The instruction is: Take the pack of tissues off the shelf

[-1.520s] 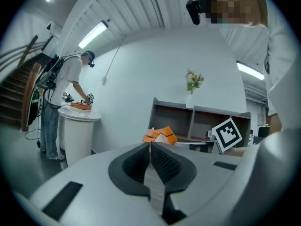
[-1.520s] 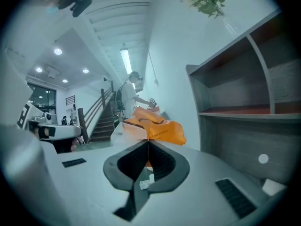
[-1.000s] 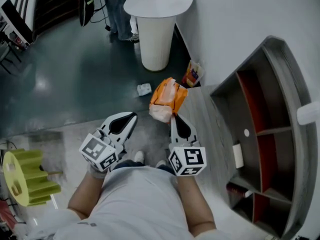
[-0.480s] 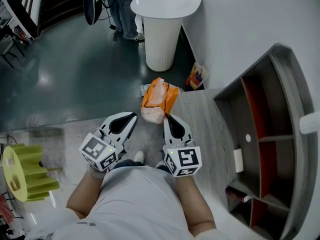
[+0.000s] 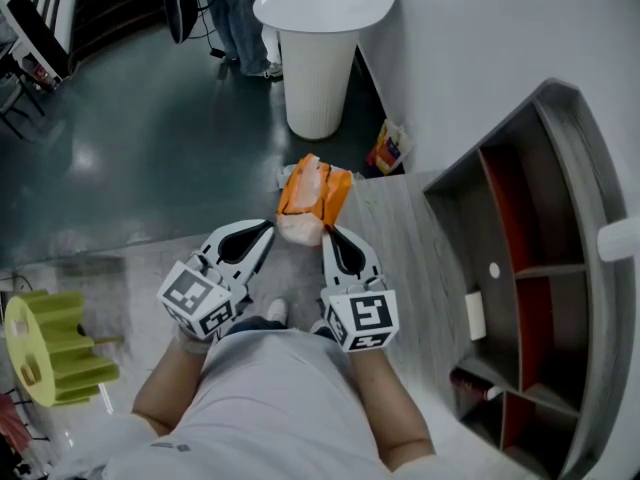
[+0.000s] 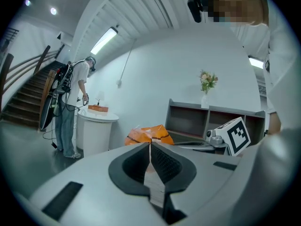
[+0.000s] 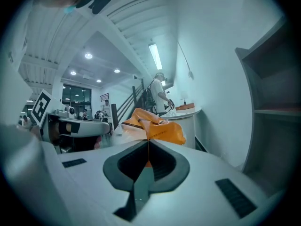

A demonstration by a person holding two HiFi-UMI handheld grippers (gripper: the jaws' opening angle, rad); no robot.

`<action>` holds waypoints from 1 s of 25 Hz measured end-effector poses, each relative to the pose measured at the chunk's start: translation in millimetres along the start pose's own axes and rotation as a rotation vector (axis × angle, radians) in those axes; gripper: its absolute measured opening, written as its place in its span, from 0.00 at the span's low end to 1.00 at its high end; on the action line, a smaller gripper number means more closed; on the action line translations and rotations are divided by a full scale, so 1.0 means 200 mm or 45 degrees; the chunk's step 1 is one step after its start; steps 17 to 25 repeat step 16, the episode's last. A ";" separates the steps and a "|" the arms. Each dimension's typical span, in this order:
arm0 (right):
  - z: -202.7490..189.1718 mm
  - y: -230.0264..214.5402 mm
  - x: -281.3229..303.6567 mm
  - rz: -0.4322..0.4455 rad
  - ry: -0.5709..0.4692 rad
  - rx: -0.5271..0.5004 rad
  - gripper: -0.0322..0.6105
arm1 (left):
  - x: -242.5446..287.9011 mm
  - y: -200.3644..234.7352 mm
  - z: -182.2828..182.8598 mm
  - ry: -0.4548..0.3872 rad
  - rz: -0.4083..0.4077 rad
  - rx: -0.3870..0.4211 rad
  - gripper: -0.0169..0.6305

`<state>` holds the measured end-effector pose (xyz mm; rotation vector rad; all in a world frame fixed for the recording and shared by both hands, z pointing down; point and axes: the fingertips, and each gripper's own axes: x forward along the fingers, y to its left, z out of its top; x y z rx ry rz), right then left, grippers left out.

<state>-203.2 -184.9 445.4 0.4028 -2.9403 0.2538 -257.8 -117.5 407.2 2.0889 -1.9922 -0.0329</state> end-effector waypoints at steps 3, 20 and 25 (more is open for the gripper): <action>0.00 -0.01 -0.01 -0.008 -0.001 0.002 0.08 | 0.01 -0.01 0.01 -0.003 -0.008 0.001 0.05; -0.01 -0.10 -0.06 -0.066 -0.007 0.027 0.08 | 0.05 -0.05 -0.01 0.007 -0.028 0.006 0.05; -0.01 -0.10 -0.06 -0.066 -0.007 0.027 0.08 | 0.05 -0.05 -0.01 0.007 -0.028 0.006 0.05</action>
